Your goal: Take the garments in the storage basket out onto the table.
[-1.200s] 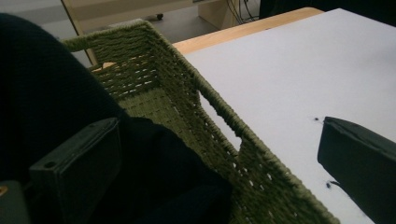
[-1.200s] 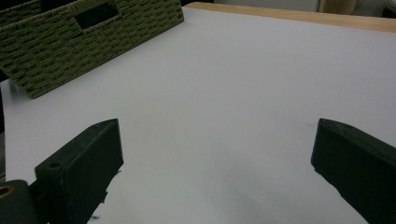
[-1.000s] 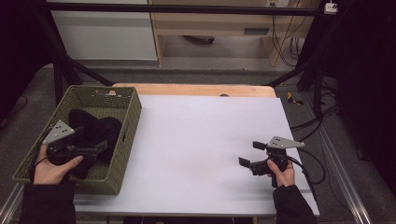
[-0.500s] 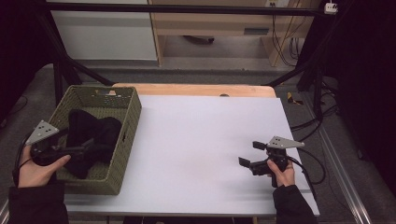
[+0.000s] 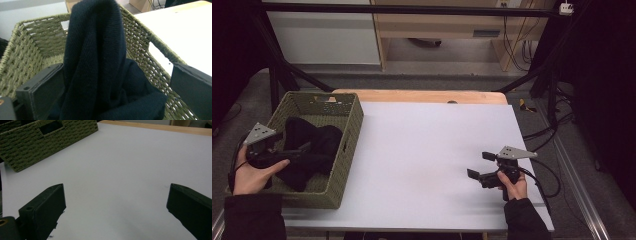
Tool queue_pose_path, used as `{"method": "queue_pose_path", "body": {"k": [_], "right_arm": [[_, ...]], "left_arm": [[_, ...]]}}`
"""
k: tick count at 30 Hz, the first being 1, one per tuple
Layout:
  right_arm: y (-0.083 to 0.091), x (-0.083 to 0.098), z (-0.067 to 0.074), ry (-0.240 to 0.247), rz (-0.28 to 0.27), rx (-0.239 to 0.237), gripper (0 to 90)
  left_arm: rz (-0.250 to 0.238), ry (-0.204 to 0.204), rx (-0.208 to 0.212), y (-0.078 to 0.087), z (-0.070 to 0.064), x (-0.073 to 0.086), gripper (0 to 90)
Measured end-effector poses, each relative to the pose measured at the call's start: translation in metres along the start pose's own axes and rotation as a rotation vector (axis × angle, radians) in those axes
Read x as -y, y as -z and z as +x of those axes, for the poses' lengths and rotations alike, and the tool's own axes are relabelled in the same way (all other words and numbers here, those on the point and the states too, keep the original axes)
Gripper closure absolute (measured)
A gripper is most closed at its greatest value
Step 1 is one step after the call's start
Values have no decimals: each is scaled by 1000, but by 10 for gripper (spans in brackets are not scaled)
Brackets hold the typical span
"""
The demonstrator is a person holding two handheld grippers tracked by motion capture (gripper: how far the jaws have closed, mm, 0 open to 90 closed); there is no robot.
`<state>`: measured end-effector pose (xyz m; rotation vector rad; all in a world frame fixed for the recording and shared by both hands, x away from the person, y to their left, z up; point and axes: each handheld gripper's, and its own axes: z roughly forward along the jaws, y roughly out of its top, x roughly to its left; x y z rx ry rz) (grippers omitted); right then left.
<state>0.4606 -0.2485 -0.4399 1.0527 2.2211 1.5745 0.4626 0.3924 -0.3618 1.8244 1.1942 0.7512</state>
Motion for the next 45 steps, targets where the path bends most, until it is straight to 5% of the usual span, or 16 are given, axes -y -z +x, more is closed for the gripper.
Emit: {"method": "queue_pose_path", "body": {"k": [9,14,22,35,45], "right_arm": [[0,0,0,1,1,-2,27],[0,0,0,1,1,-3,26],[-1,0,0,3,3,-3,26],[-2,1,0,4,6,-2,27],[-2,1,0,4,8,-1,27]], "left_arm": [[20,37,-5,-20,6,2,0],[46,31,-70,-30,9,6,5],[81,38,-81,-39,15,16,78],[142,26,-74,-47,16,22,310],[156,77,-71,-45,17,22,522]]}}
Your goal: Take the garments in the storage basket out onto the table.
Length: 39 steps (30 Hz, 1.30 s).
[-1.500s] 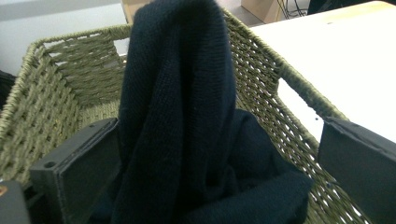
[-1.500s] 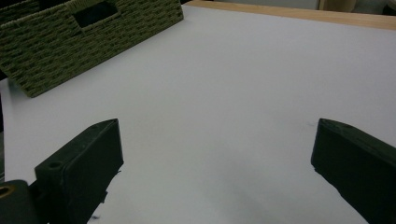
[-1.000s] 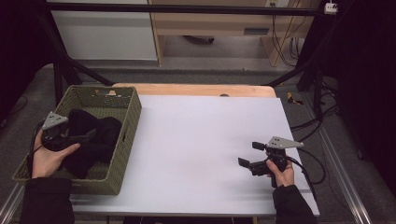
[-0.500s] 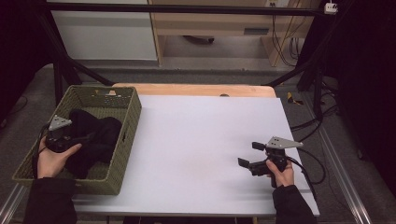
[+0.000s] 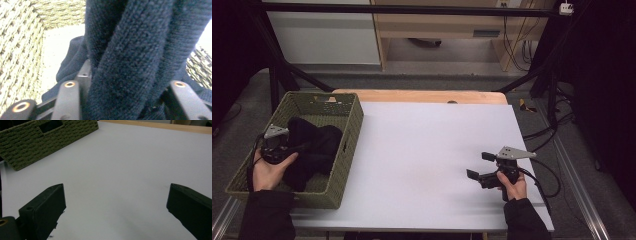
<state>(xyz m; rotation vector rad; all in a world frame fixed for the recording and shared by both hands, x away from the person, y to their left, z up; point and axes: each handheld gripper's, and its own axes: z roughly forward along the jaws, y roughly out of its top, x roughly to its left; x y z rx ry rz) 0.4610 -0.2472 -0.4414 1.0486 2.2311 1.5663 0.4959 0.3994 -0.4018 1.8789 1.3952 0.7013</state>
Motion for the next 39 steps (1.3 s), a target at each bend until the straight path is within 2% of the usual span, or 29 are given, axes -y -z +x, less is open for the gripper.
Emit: {"method": "queue_pose_path", "body": {"k": [3,7,18,24,32,34,35,37,39], "right_arm": [[0,0,0,-1,1,0,27],[0,0,0,0,2,1,27],[0,0,0,-1,3,0,27],[0,0,0,0,2,1,27],[0,0,0,0,-1,0,27],[0,0,0,-1,0,0,27],[0,0,0,0,0,-1,27],[0,0,0,0,0,-1,27],[0,0,0,0,1,-1,27]], "left_arm": [[3,-6,2,2,-1,0,586],[6,-41,-11,3,-3,1,645],[12,-44,-29,8,-6,-3,696],[6,-36,-38,13,-7,-7,701],[-29,-12,-42,23,-7,-12,710],[-37,-1,-41,26,-6,-13,711],[-46,20,-36,29,-6,-14,710],[-53,36,-30,32,-5,-15,711],[-54,36,-28,34,-5,-15,710]]}}
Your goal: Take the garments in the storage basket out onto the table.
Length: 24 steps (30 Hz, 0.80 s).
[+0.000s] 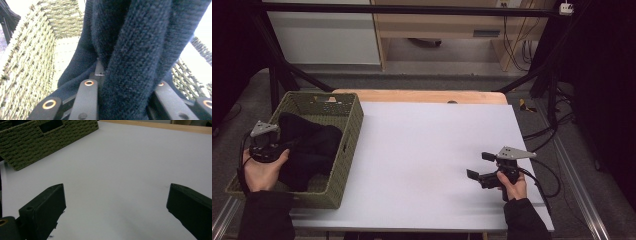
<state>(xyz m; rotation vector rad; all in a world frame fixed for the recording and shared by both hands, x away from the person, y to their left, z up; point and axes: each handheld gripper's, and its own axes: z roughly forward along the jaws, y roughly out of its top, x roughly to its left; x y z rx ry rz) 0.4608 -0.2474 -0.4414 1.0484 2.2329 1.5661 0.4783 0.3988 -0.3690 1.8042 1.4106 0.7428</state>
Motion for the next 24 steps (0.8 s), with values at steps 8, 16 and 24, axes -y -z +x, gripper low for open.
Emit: {"method": "queue_pose_path", "body": {"k": [8,16,24], "right_arm": [[0,0,0,0,-1,1,27],[0,0,0,-1,1,1,27],[1,0,0,-1,-5,1,27]], "left_arm": [[-27,-2,9,13,-4,-7,714],[-40,-7,23,23,-6,-14,717],[-61,-16,42,39,-10,-22,718]]}}
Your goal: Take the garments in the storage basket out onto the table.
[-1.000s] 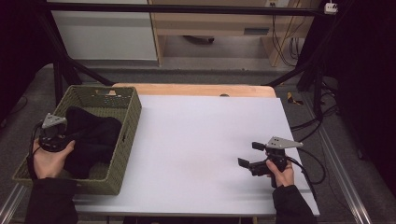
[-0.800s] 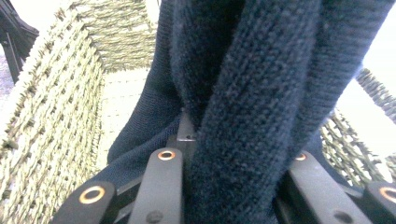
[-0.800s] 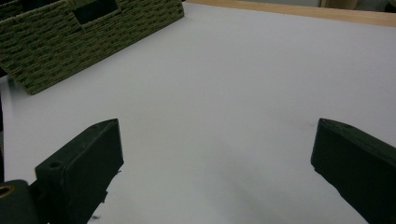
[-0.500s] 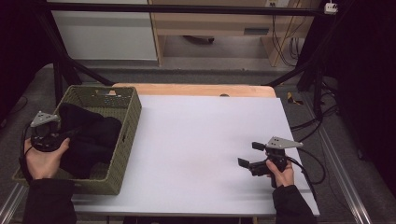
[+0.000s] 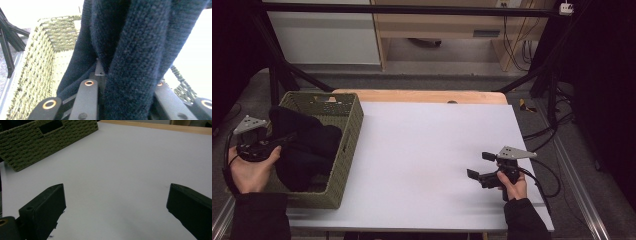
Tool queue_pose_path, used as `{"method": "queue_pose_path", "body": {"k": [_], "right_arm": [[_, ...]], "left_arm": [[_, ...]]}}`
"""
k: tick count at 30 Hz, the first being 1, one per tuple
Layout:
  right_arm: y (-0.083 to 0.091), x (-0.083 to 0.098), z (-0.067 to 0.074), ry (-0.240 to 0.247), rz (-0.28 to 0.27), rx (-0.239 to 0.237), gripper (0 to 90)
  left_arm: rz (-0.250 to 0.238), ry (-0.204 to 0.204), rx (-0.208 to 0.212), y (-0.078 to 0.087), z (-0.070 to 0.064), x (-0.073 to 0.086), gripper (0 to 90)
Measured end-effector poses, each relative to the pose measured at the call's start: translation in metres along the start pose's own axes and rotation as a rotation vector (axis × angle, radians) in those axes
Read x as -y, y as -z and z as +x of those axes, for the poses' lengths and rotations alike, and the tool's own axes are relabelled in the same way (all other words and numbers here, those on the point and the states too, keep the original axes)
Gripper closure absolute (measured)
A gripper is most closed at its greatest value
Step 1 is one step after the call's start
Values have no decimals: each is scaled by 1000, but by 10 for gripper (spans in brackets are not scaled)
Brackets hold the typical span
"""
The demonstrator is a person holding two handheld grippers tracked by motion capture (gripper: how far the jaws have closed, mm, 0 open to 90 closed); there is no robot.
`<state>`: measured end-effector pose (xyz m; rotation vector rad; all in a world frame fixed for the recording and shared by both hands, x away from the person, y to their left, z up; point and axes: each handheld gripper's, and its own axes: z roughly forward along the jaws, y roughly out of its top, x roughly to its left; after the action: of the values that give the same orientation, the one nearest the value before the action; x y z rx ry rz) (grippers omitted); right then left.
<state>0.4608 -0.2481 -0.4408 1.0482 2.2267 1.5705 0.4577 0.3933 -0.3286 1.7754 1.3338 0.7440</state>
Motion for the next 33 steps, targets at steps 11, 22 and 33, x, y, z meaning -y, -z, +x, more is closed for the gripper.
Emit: {"method": "queue_pose_path", "body": {"k": [11,22,33], "right_arm": [[-1,0,0,-3,1,-1,27],[0,0,0,-3,0,0,27],[-1,0,0,-3,2,-1,27]], "left_arm": [[-3,12,10,15,6,-17,720],[-24,29,38,24,6,-36,722],[-49,23,51,35,2,-49,726]]}}
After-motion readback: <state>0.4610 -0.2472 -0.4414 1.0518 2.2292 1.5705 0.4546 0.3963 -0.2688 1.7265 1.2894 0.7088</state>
